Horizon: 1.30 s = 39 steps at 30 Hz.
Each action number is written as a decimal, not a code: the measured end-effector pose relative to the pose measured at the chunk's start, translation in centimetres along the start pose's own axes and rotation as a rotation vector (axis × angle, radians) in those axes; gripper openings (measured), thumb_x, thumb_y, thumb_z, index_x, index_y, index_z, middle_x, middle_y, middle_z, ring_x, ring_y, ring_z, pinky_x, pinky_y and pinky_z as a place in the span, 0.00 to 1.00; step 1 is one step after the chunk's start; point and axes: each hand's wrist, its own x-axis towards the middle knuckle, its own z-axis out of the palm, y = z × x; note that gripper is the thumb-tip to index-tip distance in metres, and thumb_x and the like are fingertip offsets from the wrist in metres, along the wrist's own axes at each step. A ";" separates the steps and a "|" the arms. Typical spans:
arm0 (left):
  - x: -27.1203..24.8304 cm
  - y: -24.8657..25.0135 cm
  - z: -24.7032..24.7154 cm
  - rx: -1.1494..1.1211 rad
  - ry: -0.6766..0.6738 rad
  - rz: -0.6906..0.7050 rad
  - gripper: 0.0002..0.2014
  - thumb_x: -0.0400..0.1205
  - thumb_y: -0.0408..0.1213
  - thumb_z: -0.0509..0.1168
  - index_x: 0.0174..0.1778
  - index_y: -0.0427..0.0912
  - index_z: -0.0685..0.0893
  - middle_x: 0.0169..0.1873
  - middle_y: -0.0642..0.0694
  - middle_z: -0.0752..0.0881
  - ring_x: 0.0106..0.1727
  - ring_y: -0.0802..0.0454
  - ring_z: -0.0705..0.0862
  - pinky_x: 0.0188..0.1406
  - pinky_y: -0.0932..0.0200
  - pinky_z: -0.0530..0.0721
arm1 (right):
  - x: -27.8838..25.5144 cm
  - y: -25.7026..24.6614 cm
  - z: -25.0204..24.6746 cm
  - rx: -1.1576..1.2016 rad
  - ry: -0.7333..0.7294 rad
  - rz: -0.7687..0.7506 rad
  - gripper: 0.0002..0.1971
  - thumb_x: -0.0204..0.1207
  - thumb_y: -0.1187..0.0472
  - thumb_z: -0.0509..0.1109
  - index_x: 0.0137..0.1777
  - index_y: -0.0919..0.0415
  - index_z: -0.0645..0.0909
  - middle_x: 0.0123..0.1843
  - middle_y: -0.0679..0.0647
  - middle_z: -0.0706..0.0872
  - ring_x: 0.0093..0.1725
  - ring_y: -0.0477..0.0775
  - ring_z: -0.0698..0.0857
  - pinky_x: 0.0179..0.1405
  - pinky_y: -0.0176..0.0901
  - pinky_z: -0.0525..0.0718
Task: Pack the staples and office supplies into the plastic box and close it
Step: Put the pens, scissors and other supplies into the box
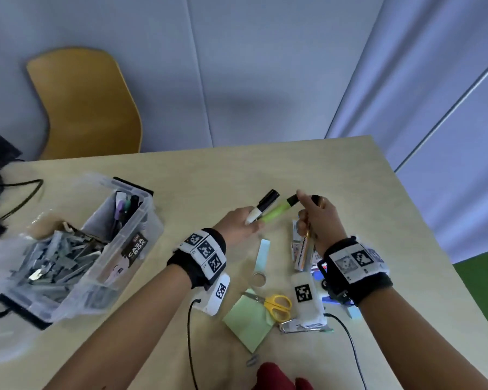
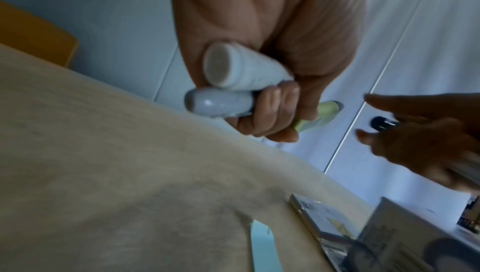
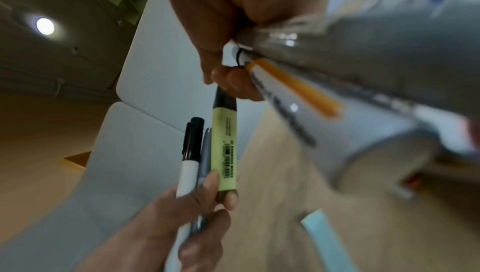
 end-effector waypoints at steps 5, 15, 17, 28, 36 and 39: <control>-4.9 -1.9 -3.2 -0.041 0.110 -0.012 0.05 0.84 0.41 0.61 0.52 0.44 0.76 0.37 0.48 0.78 0.36 0.50 0.76 0.32 0.62 0.71 | -1.5 -1.3 6.3 -0.039 -0.145 -0.071 0.10 0.77 0.63 0.69 0.36 0.62 0.73 0.26 0.54 0.70 0.13 0.46 0.68 0.14 0.32 0.65; -12.1 -6.9 -13.7 -0.116 0.441 -0.069 0.20 0.83 0.49 0.61 0.65 0.39 0.77 0.48 0.44 0.84 0.52 0.44 0.80 0.42 0.57 0.75 | -5.7 -2.9 18.8 -0.079 -0.333 -0.283 0.06 0.77 0.70 0.66 0.39 0.65 0.76 0.30 0.59 0.80 0.17 0.46 0.76 0.16 0.35 0.71; -12.6 -7.6 -15.7 -0.316 0.537 -0.146 0.30 0.82 0.57 0.58 0.75 0.42 0.68 0.62 0.41 0.82 0.64 0.39 0.79 0.61 0.46 0.79 | -6.0 -2.5 21.0 -0.163 -0.321 -0.333 0.05 0.77 0.70 0.65 0.40 0.63 0.77 0.30 0.61 0.81 0.18 0.49 0.76 0.17 0.37 0.72; -11.2 -10.5 -18.7 -0.507 0.481 -0.140 0.08 0.85 0.29 0.56 0.43 0.45 0.74 0.37 0.45 0.78 0.52 0.47 0.76 0.58 0.54 0.72 | -7.6 2.8 26.4 -0.616 -0.350 -0.505 0.10 0.78 0.64 0.65 0.40 0.56 0.66 0.35 0.59 0.80 0.39 0.67 0.83 0.39 0.55 0.82; -11.2 -10.4 -19.7 0.148 0.326 -0.355 0.19 0.83 0.41 0.63 0.64 0.31 0.79 0.60 0.34 0.82 0.62 0.39 0.80 0.60 0.53 0.76 | -7.5 4.4 26.9 -1.100 -0.406 -0.555 0.07 0.79 0.64 0.62 0.45 0.68 0.77 0.48 0.64 0.83 0.50 0.64 0.81 0.42 0.44 0.73; -10.9 -9.9 -19.7 0.291 0.277 -0.358 0.17 0.82 0.38 0.64 0.64 0.31 0.78 0.61 0.33 0.82 0.62 0.39 0.80 0.57 0.54 0.76 | -7.0 4.0 26.8 -1.066 -0.392 -0.570 0.12 0.79 0.65 0.62 0.33 0.63 0.69 0.34 0.57 0.77 0.39 0.60 0.75 0.35 0.38 0.64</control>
